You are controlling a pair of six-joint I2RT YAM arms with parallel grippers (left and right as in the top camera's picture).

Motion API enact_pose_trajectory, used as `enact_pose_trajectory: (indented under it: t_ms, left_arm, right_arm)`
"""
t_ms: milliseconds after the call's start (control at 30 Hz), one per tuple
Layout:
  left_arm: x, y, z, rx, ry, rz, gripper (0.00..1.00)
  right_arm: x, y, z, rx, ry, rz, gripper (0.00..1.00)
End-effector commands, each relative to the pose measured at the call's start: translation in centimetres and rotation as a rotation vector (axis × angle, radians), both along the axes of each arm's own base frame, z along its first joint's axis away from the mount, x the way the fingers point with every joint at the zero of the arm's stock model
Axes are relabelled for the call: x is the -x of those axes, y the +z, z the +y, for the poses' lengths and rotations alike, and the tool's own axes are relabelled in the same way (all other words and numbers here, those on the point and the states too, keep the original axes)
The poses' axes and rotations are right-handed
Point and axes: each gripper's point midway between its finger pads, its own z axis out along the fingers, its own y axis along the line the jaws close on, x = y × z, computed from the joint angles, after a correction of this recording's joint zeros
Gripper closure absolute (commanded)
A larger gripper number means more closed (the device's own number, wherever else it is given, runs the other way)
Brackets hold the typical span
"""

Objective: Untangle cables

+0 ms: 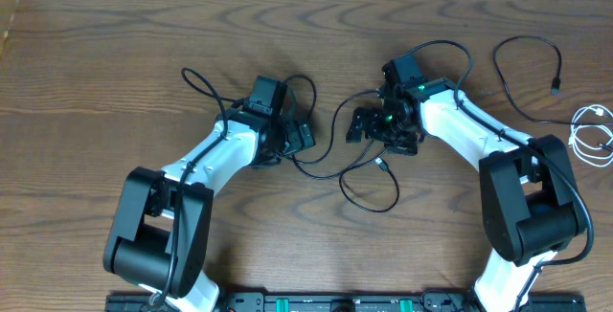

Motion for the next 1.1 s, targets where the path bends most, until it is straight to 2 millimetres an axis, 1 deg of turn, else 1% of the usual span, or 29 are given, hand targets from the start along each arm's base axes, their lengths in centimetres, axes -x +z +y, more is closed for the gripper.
enact_pose_trajectory:
  t_ms: [0, 133, 233, 367, 467, 600, 667, 733, 800, 833, 900, 967, 1000, 1067]
  left_arm:
    - [1.5, -2.6, -1.0, 0.062, -0.02, 0.089, 0.02]
    - [1.1, -2.3, -2.4, 0.08, -0.067, 0.041, 0.02]
    - [1.5, -2.2, -3.8, 0.076, -0.146, 0.016, 0.02]
    - [3.5, -2.4, -5.8, 0.057, -0.271, 0.02, 0.02]
    - [5.4, -2.7, -6.6, 0.031, -0.385, 0.038, 0.02]
    - [7.6, -3.0, -6.9, 0.005, -0.501, 0.076, 0.02]
    - [8.7, -2.8, -7.2, 0.033, -0.571, 0.094, 0.02]
    - [9.2, -2.4, -7.1, 0.042, -0.602, 0.104, 0.02]
    - [8.3, -1.2, -6.5, 0.027, -0.583, 0.079, 0.02]
    - [7.5, -0.2, -6.3, 0.027, -0.569, 0.052, 0.02]
    - [5.5, 2.4, -6.3, 0.047, -0.541, -0.032, 0.02]
    - [3.5, 5.0, -5.6, 0.032, -0.505, -0.126, 0.02]
    - [2.1, 6.5, -4.7, -0.007, -0.462, -0.184, 0.02]
    - [0.0, 8.4, -2.8, -0.091, -0.376, -0.273, 0.02]
  right_arm:
    - [0.3, 0.2, 0.1, 0.017, -0.005, -0.002, 0.01]
    - [0.4, 0.1, 0.0, 0.021, -0.006, 0.0, 0.01]
    - [0.4, 0.1, 0.0, 0.022, -0.006, 0.0, 0.01]
    - [0.5, -0.1, -0.6, 0.058, -0.013, 0.002, 0.01]
    - [0.6, -0.2, -1.0, 0.071, -0.049, 0.021, 0.01]
    - [0.4, -0.3, -1.3, 0.084, -0.098, 0.03, 0.01]
    - [0.2, -0.4, -1.8, 0.107, -0.128, 0.028, 0.01]
    - [0.1, -0.5, -2.1, 0.121, -0.141, 0.024, 0.01]
    - [0.1, -0.5, -2.1, 0.124, -0.141, 0.024, 0.01]
    - [0.1, -0.5, -2.1, 0.125, -0.141, 0.026, 0.01]
    - [0.1, -0.5, -2.2, 0.131, -0.142, 0.024, 0.01]
    - [0.1, -0.5, -2.2, 0.132, -0.142, 0.024, 0.01]
    - [0.1, -0.5, -2.2, 0.132, -0.142, 0.024, 0.01]
    - [0.1, -0.5, -2.2, 0.132, -0.142, 0.024, 0.01]
